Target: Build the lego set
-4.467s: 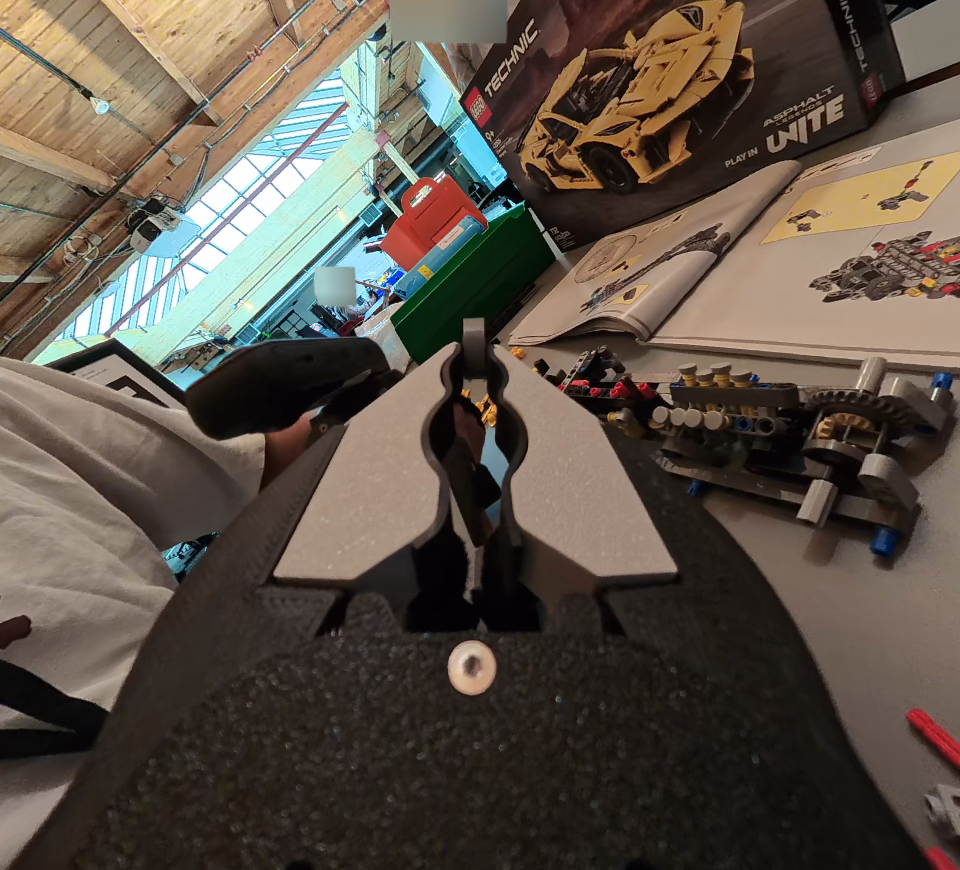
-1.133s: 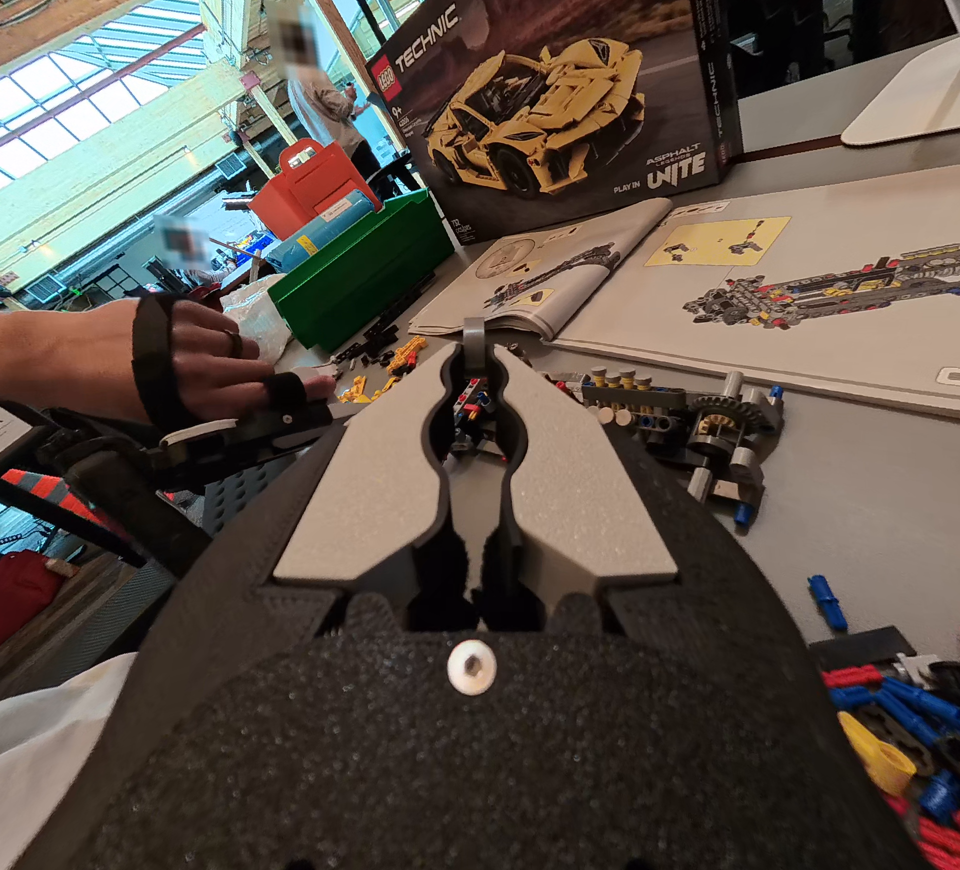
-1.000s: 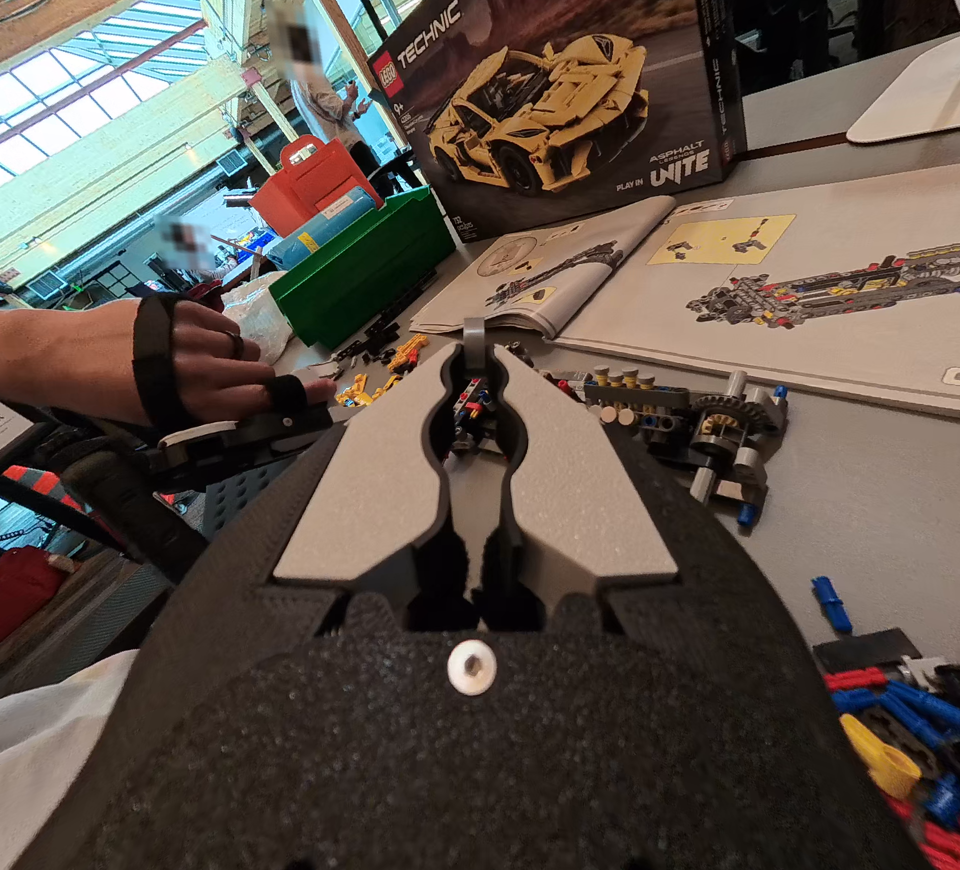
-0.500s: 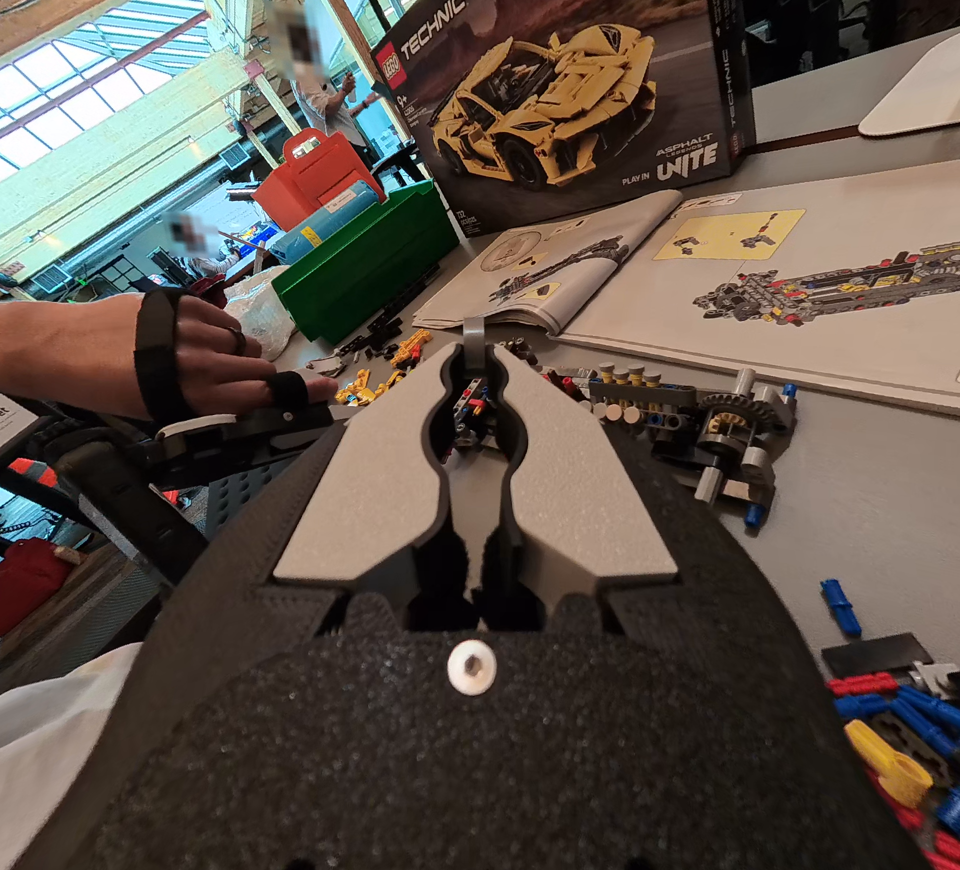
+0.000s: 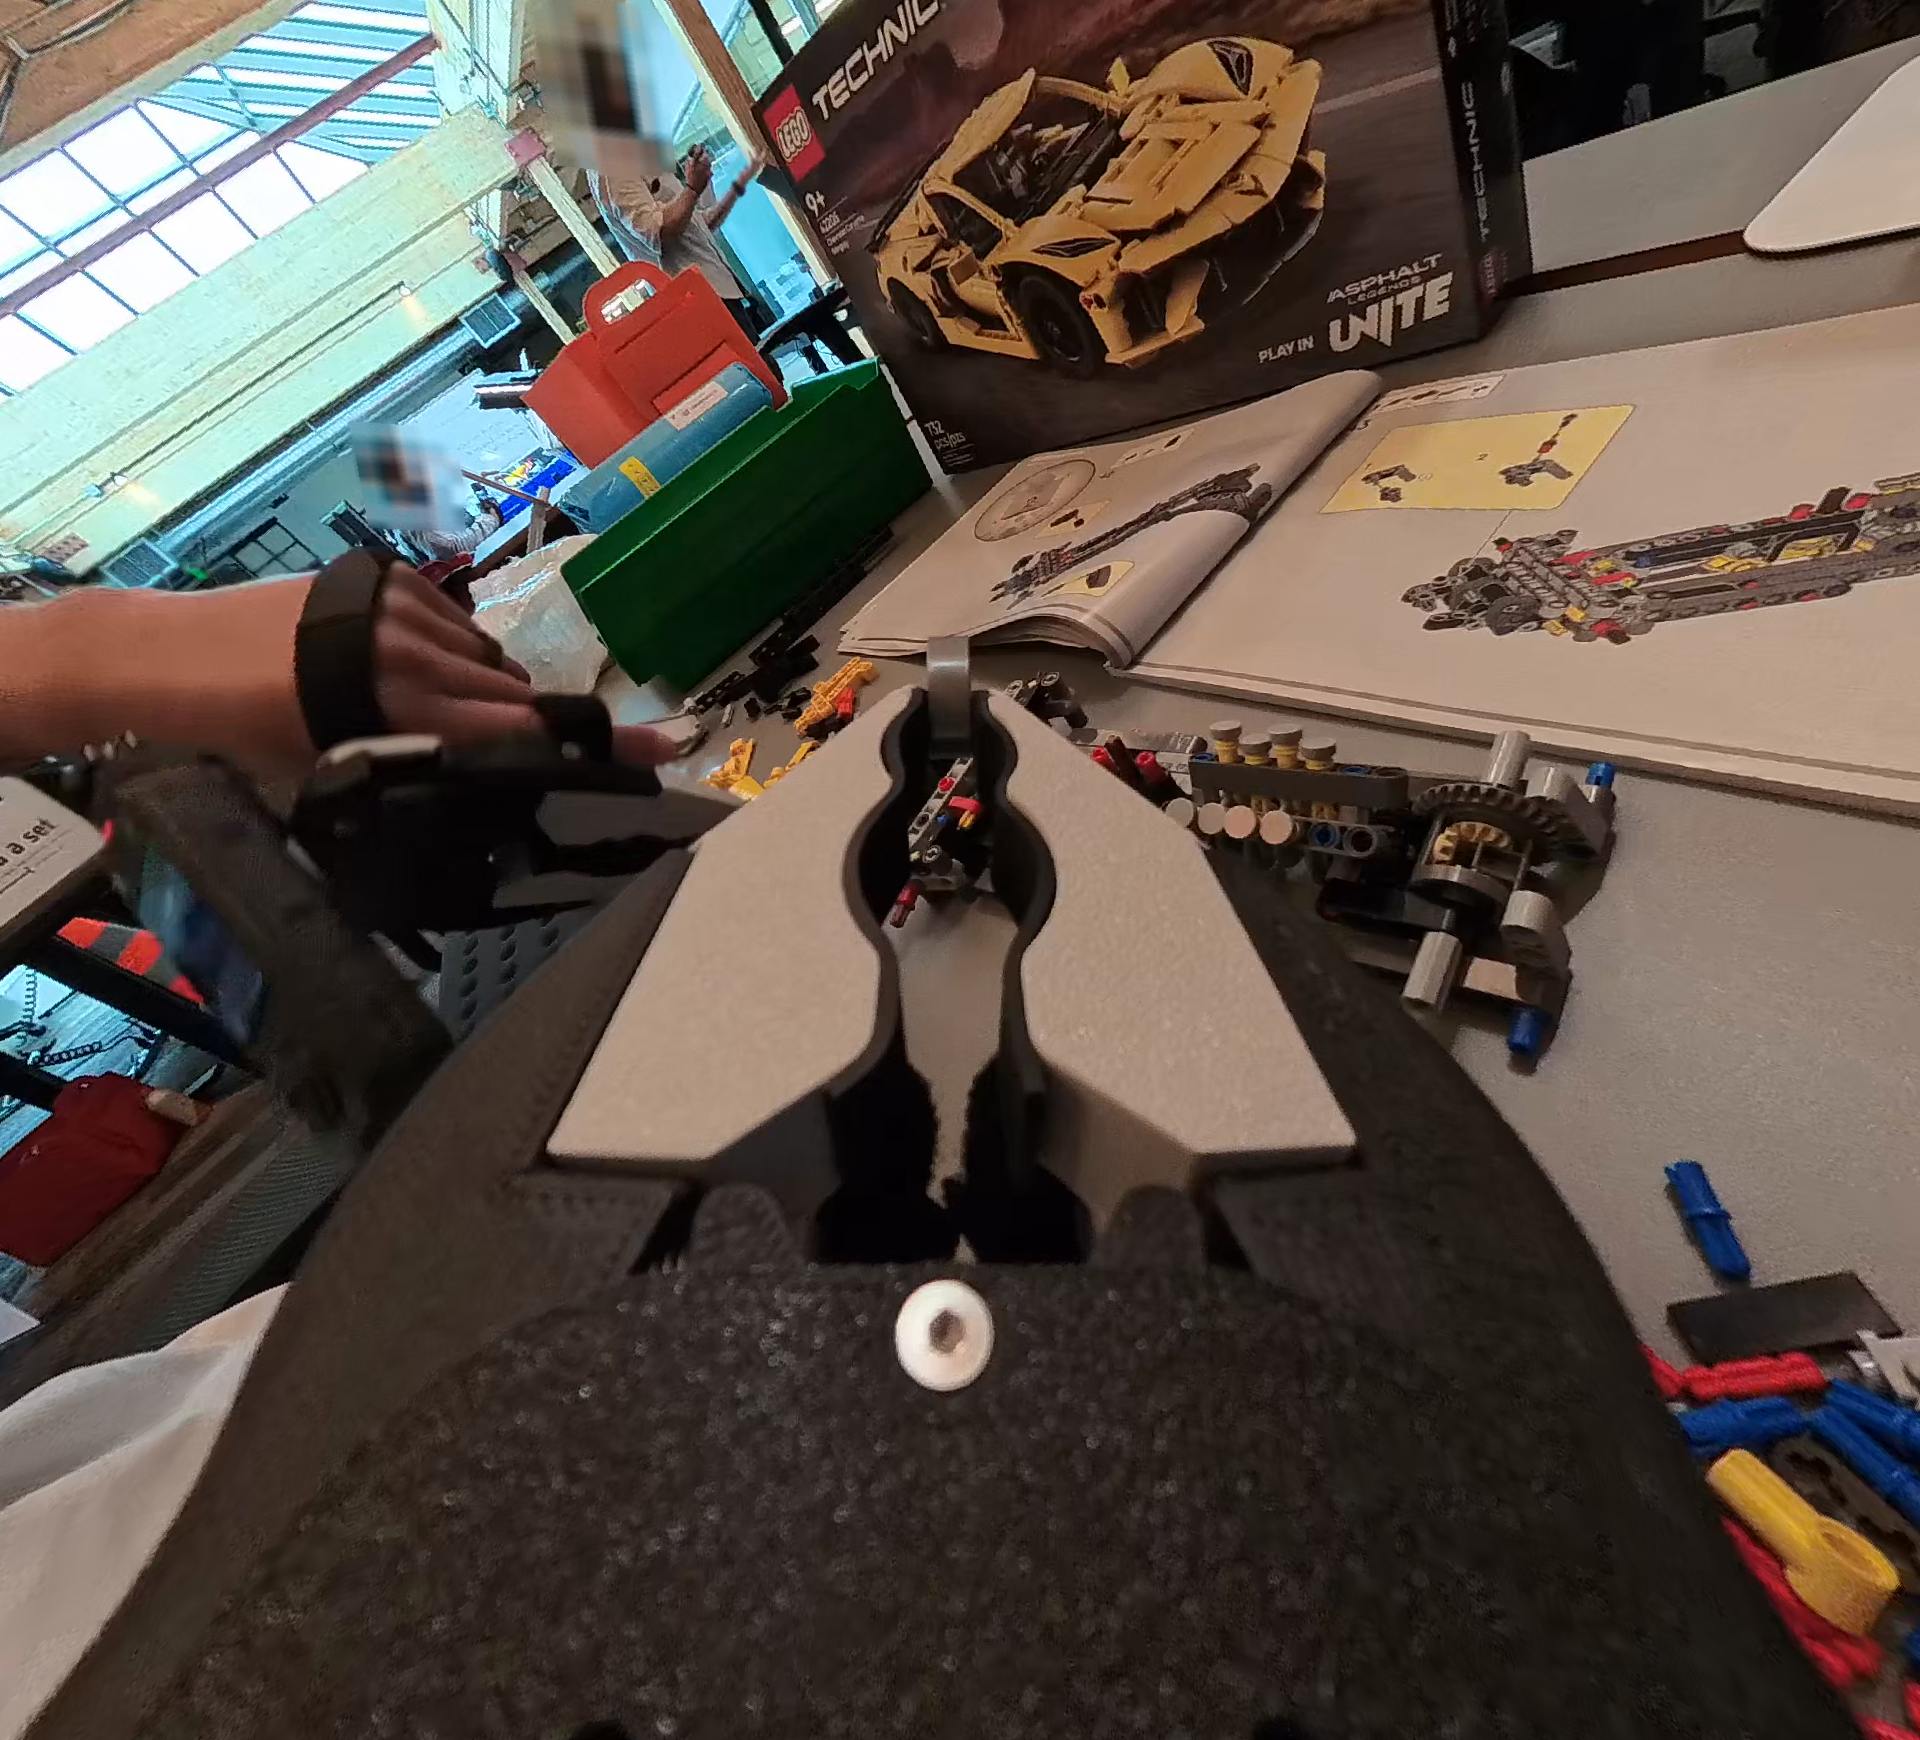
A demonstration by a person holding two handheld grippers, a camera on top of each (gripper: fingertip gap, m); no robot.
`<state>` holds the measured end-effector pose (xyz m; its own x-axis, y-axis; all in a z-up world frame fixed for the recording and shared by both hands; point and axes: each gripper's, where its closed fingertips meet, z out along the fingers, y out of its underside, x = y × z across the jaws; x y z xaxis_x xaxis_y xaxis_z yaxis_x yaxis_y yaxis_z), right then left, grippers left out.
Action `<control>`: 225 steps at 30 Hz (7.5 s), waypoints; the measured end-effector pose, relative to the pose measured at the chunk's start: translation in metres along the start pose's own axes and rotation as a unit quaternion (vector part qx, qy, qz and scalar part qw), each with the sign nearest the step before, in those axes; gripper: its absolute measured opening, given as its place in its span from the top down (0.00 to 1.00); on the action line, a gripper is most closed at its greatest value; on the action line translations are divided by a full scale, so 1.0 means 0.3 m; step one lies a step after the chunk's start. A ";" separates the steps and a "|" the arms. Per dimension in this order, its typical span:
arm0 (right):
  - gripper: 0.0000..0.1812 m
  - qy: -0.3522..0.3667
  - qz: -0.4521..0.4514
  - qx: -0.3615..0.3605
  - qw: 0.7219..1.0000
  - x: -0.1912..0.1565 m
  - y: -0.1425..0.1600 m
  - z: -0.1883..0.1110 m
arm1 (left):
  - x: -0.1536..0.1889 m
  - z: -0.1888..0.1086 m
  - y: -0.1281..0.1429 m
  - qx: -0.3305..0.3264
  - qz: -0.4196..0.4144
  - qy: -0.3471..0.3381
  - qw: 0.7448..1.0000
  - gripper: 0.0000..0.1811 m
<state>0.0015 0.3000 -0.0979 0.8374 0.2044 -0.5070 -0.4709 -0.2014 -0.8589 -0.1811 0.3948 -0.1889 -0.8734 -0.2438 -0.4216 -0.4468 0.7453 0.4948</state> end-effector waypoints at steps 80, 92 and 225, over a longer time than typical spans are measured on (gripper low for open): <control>0.97 -0.023 0.011 0.000 1.000 -0.020 0.001 0.002 | -0.133 -0.098 -0.179 0.239 -0.385 0.374 0.809 0.98; 0.96 -0.162 -0.015 -0.070 0.984 -0.206 0.089 0.041 | -0.328 -0.394 -0.272 0.640 -0.515 0.281 0.496 0.98; 0.97 -0.126 -0.093 -0.040 0.987 -0.162 -0.041 0.382 | -0.506 -0.263 0.077 0.476 -0.453 -0.395 0.642 0.98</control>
<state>-0.0653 0.4023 -0.0710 0.8062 0.4754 -0.3521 -0.2844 -0.2105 -0.9353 -0.0742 0.3999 -0.0536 0.1997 -0.7343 -0.6488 -0.0528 0.6531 -0.7554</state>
